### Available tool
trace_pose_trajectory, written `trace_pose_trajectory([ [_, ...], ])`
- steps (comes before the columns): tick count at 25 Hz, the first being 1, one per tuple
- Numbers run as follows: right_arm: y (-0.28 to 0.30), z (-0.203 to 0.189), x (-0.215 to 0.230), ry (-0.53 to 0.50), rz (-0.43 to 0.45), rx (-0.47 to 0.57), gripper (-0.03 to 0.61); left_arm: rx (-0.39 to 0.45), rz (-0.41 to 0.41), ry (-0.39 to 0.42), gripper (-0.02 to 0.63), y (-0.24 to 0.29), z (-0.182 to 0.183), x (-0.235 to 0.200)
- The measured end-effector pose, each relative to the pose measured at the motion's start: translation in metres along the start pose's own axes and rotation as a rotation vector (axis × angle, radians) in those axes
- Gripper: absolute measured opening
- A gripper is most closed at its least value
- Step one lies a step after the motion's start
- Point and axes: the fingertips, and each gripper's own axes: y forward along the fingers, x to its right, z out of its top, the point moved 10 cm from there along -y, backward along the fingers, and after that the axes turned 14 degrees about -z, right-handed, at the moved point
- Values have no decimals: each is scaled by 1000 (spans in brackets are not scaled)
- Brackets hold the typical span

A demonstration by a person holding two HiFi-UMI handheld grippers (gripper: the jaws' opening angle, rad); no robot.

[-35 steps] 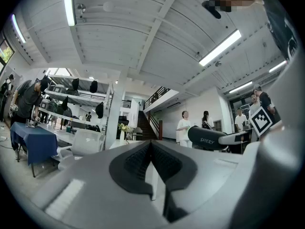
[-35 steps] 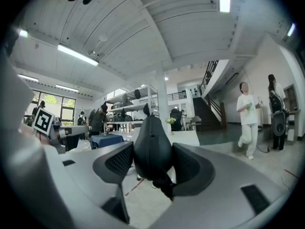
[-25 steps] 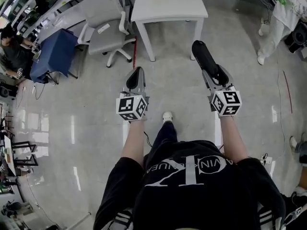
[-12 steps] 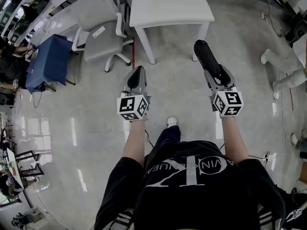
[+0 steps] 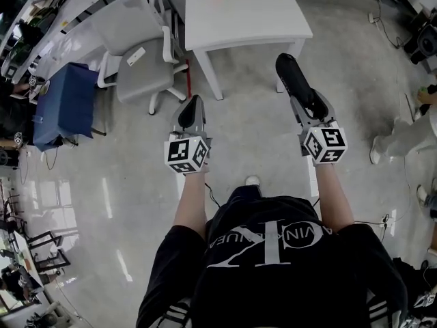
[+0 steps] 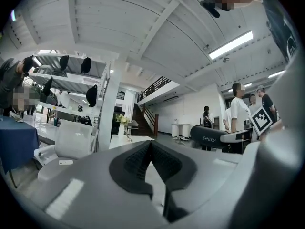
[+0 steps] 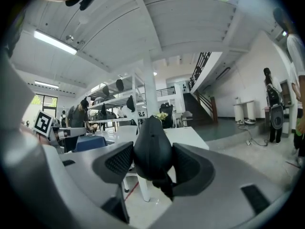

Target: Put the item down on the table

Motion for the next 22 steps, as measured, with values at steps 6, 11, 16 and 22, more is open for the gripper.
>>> trace_pose_trajectory([
  [6, 22, 1, -9, -8, -7, -15, 258, 0, -19, -22, 11, 16, -7, -23],
  [11, 36, 0, -6, -1, -30, -31, 258, -3, -30, -33, 11, 28, -11, -35],
  [16, 63, 2, -3, -2, -27, -41, 259, -10, -23, -42, 12, 44, -14, -52],
  [22, 115, 5, 0, 10, -9, -36, 258, -16, 3, -29, 12, 73, -10, -85],
])
